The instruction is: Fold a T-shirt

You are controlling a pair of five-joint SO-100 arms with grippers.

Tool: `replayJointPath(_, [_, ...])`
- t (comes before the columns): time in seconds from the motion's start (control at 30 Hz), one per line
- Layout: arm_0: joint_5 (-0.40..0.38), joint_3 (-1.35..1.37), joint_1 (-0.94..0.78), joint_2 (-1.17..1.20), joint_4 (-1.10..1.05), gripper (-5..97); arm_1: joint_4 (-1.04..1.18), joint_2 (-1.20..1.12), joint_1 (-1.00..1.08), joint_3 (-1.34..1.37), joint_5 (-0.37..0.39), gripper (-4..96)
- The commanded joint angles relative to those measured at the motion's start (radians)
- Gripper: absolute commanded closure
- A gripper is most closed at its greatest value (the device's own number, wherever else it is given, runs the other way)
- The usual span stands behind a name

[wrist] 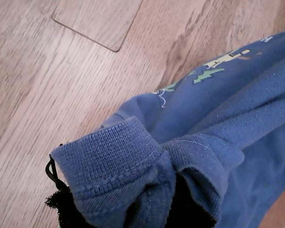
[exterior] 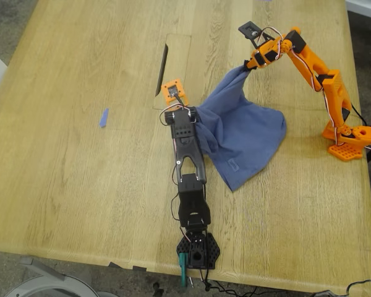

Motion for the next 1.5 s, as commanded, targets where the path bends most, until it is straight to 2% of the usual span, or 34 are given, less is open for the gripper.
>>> replayJointPath(0.0, [-0.012,-0.074,-0.015,0.152,0.084,92,0.006,0.141,0.052,0.055,0.005,91.3])
replayJointPath(0.37, [-0.041,-0.071,0.026,0.201,0.225,92,0.005,0.382,0.005,0.425,0.011,91.3])
replayJointPath(0.87, [-0.057,-0.064,0.103,0.213,0.225,92,-0.040,0.394,-0.060,0.431,0.021,91.1])
replayJointPath(0.93, [-0.057,-0.064,0.107,0.213,0.225,92,-0.081,0.379,-0.072,0.405,0.026,86.3])
replayJointPath(1.07, [-0.057,-0.061,0.117,0.215,0.225,92,-0.072,0.314,-0.126,0.291,0.037,70.3])
replayJointPath(1.33, [-0.057,-0.046,0.133,0.230,0.232,92,-0.152,0.284,-0.195,0.285,0.048,61.3])
replayJointPath(1.47, [-0.057,-0.040,0.149,0.242,0.232,92,-0.170,0.276,-0.206,0.307,0.046,60.3])
